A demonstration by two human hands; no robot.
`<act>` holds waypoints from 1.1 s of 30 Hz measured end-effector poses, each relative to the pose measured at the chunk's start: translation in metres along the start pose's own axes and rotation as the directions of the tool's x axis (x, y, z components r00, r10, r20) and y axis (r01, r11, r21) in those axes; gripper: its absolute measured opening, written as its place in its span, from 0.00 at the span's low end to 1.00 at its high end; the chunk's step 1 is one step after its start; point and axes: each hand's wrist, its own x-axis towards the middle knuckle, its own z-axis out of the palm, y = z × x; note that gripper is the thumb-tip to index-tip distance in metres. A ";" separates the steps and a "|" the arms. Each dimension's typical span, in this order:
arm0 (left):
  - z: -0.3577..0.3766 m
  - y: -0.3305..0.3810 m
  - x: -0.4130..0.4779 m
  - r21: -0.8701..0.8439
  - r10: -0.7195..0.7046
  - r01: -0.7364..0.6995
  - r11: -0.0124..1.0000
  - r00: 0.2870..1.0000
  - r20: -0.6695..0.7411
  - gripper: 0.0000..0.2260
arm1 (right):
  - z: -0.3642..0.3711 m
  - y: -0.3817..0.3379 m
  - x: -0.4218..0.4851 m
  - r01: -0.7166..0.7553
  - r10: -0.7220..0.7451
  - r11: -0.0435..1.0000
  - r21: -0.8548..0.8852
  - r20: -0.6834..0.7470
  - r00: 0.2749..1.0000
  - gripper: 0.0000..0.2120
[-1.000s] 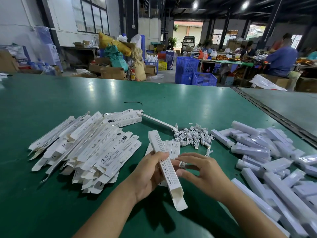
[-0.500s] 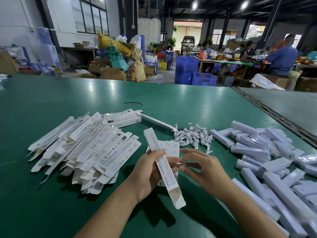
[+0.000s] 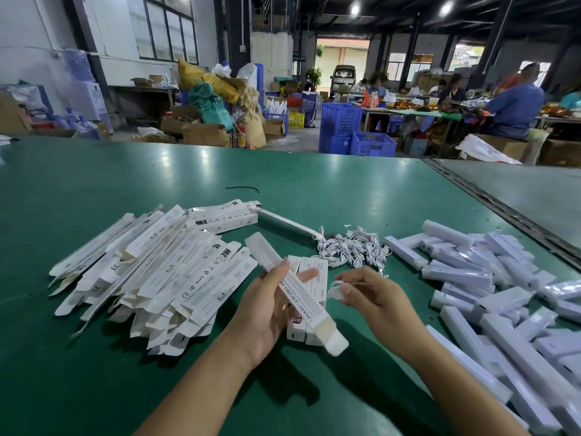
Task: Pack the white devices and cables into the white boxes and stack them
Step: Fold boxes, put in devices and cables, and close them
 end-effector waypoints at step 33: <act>0.006 -0.014 0.000 -0.150 0.297 -0.316 0.937 0.945 -0.135 0.11 | 0.013 -0.011 0.003 -0.208 0.396 0.807 0.553 -0.245 0.885 0.04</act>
